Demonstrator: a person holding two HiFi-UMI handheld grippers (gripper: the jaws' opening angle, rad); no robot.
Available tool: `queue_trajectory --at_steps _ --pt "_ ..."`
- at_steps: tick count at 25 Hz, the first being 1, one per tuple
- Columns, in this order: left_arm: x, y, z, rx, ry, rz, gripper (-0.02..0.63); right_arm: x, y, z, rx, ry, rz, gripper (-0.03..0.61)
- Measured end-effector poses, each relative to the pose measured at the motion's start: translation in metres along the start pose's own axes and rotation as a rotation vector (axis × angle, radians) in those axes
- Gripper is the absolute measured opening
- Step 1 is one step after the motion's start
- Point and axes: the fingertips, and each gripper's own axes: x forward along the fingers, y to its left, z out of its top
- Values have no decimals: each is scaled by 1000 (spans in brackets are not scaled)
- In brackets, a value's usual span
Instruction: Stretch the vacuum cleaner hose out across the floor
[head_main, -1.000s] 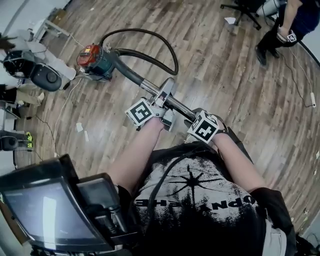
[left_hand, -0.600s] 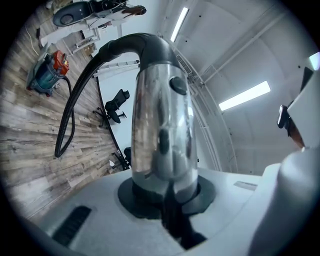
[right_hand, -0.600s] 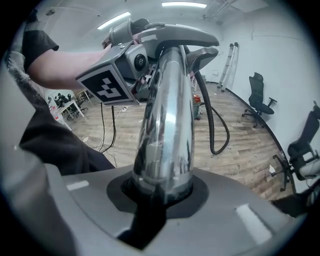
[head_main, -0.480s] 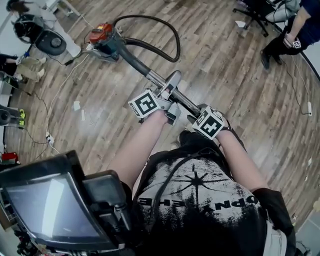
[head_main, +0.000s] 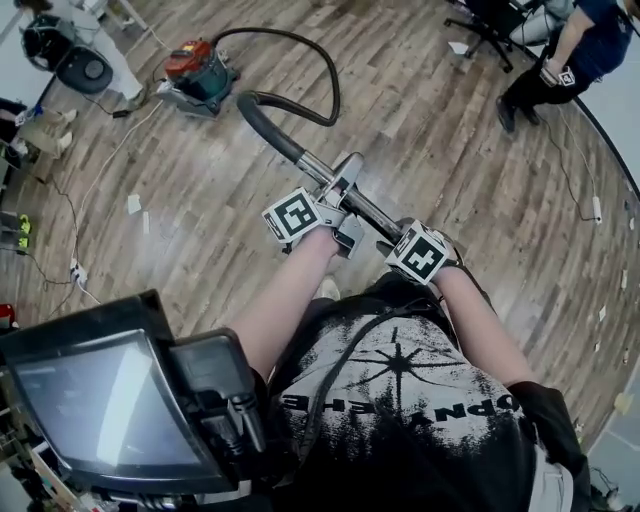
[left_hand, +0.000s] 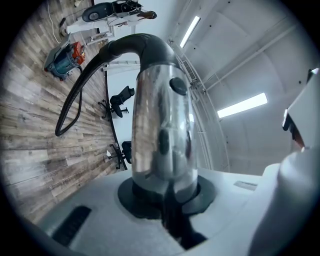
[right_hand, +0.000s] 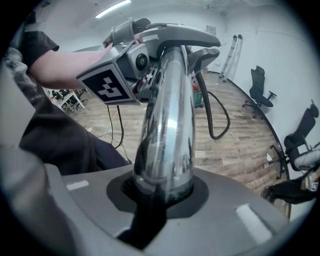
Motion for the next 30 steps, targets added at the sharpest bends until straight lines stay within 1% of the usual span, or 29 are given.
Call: queue_trajectory --at_steps 3,6,11,12,15,18,20,21,23,28,30 --pt "4 -7 -17 8 -23 1 46 -8 -2 -21 -16 6 0 83" --pt "9 -15 -43 28 -39 8 46 -19 -3 -47 -39 -6 4 83" --pt "33 -33 -116 45 -57 24 46 -49 -10 -120 -63 -21 11 81" --pt "41 -37 -131 39 -61 24 46 -57 -14 -136 -63 -21 13 80" --pt "57 -46 -177 -18 -78 36 46 -70 -15 -180 -61 -26 42 80" --pt "60 -42 -216 52 -82 92 46 -79 -13 -221 -80 -35 68 78" --pt "64 -40 -237 91 -75 146 45 -88 -16 -242 -89 -48 76 78" --pt "66 -41 -244 104 -68 168 46 -91 -15 -250 -84 -56 86 77" --pt "74 -52 -255 87 -65 146 46 -97 -11 -258 -66 -73 114 78" --pt "74 -66 -261 113 -53 154 46 -102 -2 -257 -68 -122 146 78" --pt "72 -75 -262 100 -66 139 46 -104 1 -255 -79 -136 146 78"
